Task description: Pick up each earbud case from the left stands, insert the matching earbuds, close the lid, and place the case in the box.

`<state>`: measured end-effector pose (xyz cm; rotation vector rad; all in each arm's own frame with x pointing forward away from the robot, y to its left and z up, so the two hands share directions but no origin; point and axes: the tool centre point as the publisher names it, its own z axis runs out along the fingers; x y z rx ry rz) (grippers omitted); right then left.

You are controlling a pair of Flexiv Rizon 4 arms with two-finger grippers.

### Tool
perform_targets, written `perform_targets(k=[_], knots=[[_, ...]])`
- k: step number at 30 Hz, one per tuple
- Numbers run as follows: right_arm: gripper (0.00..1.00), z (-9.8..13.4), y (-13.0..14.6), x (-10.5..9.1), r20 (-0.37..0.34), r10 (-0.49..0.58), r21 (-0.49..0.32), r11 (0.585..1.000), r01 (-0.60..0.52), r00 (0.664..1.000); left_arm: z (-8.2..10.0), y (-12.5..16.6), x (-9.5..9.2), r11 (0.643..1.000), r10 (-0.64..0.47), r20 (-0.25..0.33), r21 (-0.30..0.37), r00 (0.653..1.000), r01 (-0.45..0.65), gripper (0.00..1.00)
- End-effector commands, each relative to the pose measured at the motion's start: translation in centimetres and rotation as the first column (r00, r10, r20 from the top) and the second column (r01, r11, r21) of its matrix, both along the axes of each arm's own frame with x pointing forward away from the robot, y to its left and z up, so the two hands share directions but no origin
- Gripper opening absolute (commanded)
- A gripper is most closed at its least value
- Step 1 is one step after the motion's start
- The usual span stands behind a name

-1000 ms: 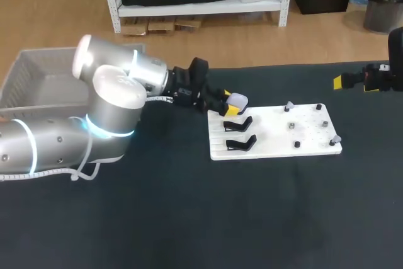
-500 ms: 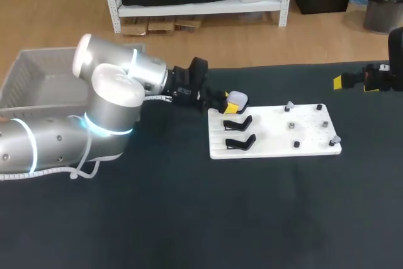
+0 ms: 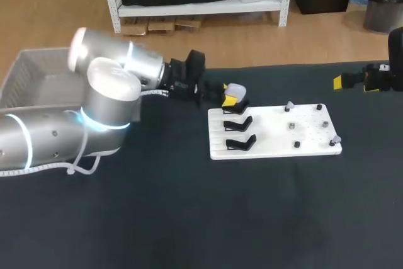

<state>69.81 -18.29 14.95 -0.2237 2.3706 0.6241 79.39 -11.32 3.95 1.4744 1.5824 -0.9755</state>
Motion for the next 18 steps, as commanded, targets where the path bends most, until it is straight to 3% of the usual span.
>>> perform_targets(k=[1,3,10,18], knots=[[1.00,0.0,-0.1,0.1,0.000,0.002,0.001,1.000,-0.002,1.000,1.8,0.2,-1.9,1.000,0.025,0.042,-0.003,0.999,-0.025,0.00],[1.00,-0.6,1.7,0.1,-0.049,0.043,-0.042,0.998,-0.045,0.998,2.4,-0.1,-2.1,1.000,0.016,0.056,-0.003,0.998,-0.015,0.00],[1.00,-2.8,7.2,-0.1,-0.082,0.148,-0.035,0.988,-0.151,0.986,4.9,-0.8,-3.5,1.000,0.005,0.112,0.003,0.994,-0.006,0.00],[1.00,-3.6,10.5,-0.2,-0.129,0.197,-0.028,0.979,-0.202,0.972,6.6,-1.5,-5.5,1.000,-0.009,0.157,-0.016,0.988,0.011,0.00]])
